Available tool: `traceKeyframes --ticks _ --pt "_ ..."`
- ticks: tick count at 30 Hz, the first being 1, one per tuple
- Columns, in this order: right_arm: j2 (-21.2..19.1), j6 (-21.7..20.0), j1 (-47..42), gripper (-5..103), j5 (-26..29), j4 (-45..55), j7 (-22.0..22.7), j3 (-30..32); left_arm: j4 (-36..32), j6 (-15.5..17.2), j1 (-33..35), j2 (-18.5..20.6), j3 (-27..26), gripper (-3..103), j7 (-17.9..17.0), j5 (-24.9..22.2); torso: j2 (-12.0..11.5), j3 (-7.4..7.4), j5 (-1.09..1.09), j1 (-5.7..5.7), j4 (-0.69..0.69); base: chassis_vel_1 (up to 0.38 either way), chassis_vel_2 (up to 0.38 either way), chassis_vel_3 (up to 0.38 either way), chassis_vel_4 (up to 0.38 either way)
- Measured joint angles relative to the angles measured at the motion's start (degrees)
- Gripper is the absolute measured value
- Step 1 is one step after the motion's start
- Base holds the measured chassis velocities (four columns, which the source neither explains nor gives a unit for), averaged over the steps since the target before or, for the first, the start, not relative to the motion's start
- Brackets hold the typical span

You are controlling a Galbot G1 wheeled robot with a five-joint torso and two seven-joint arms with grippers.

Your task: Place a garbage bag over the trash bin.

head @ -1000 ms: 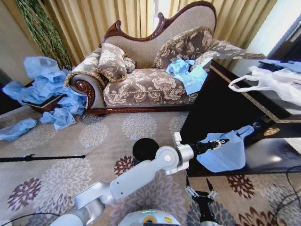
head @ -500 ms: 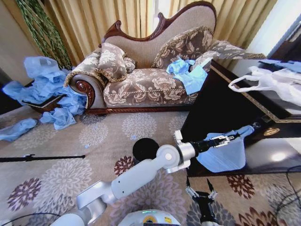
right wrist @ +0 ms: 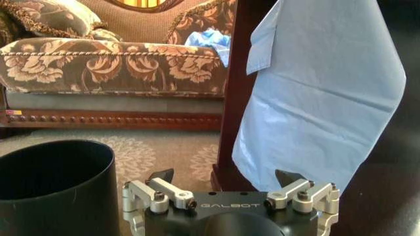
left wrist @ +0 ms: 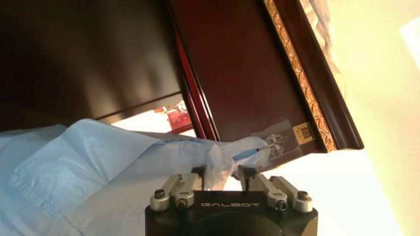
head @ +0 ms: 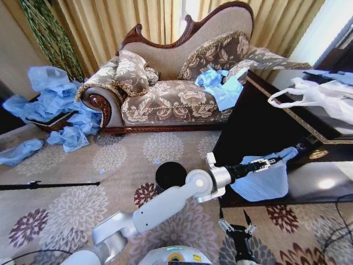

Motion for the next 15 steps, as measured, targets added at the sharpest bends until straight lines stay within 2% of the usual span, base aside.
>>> traceKeyframes --ticks 3,5,6,7,15 --pt "0.0 0.0 0.0 100 0.1 0.0 0.0 0.0 0.2 0.0 0.0 0.0 0.0 18 0.3 0.0 0.0 0.00 0.00 0.00 0.00 0.000 0.000 0.000 0.000" --pt "0.0 0.0 0.0 100 0.1 0.0 0.1 0.0 0.3 0.0 0.0 -0.1 0.0 18 0.3 0.0 0.0 0.00 0.00 0.00 0.00 0.000 0.000 0.000 0.000" --pt "0.0 -0.1 0.0 100 0.1 0.0 0.1 0.0 0.4 -0.1 0.0 -0.2 0.0 7 0.4 0.0 0.0 0.00 0.00 0.00 0.00 0.000 0.000 0.000 0.000" --pt "0.0 -0.1 0.0 100 0.1 0.0 0.1 0.0 0.5 -0.1 0.0 -0.3 0.0 3 0.4 0.0 0.0 0.00 0.00 0.00 0.00 0.000 0.000 0.000 0.000" --pt "0.0 -0.1 0.1 100 0.1 0.0 0.1 0.0 0.6 -0.4 0.1 -0.8 -0.1 0 0.4 -0.1 0.0 0.00 0.00 0.00 0.00 0.000 0.000 0.000 0.000"
